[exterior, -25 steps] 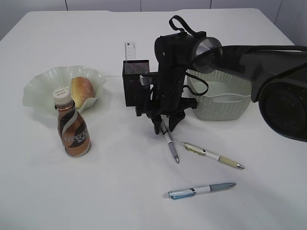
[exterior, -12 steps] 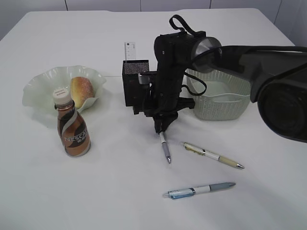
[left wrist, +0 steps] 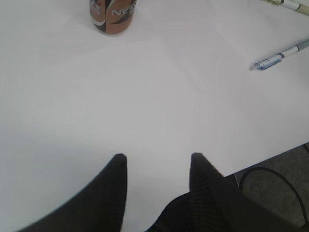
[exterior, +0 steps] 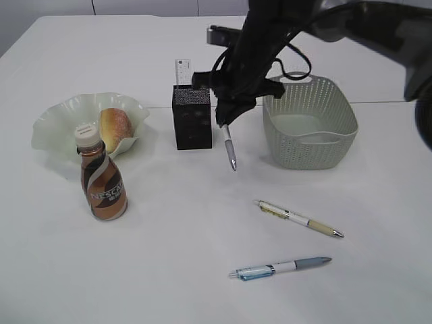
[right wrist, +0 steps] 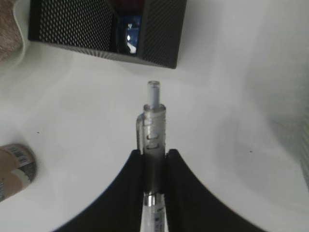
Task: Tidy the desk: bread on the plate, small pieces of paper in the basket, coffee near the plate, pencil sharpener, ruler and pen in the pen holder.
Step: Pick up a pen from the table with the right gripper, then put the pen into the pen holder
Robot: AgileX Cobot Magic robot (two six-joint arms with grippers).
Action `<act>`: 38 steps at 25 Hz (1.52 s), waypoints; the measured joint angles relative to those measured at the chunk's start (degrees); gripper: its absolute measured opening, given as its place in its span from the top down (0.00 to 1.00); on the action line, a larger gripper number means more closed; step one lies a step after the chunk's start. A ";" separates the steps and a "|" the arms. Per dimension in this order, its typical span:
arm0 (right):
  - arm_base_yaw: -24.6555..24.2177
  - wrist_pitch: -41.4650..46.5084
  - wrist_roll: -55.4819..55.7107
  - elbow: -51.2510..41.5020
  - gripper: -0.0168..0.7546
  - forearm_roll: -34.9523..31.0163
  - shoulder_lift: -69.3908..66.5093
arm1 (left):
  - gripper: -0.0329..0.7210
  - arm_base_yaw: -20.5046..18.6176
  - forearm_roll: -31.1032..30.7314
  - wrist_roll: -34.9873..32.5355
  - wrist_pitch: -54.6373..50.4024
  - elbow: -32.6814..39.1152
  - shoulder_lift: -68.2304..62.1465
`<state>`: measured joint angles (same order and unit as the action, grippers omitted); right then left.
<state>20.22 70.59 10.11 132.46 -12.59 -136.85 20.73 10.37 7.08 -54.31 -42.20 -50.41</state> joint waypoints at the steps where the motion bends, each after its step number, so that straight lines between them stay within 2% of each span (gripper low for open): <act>1: -1.12 0.09 -0.67 0.00 0.87 -1.28 0.66 | 0.53 0.00 0.00 0.00 0.00 0.00 0.00; 7: -6.01 -0.61 -8.57 0.05 0.87 -12.31 3.27 | 0.53 0.00 0.00 0.00 0.00 0.00 0.00; 15: -7.04 -9.28 -20.38 0.05 0.87 -22.66 2.73 | 0.53 0.00 0.00 0.00 -0.10 0.00 0.00; 27: -7.13 -25.51 -38.52 0.05 0.87 -31.50 -0.04 | 0.53 0.00 0.00 0.00 0.02 0.00 0.00; 34: -7.13 -34.97 -43.36 0.05 0.87 -32.93 -0.04 | 0.53 0.00 0.00 0.00 0.02 0.00 0.00; 38: -7.13 -37.64 -46.21 0.05 0.87 -38.06 -0.53 | 0.54 0.00 0.10 0.00 0.02 0.00 0.00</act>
<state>13.09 32.95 -36.10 132.50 -50.65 -137.38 20.73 10.48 7.08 -54.28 -42.20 -50.41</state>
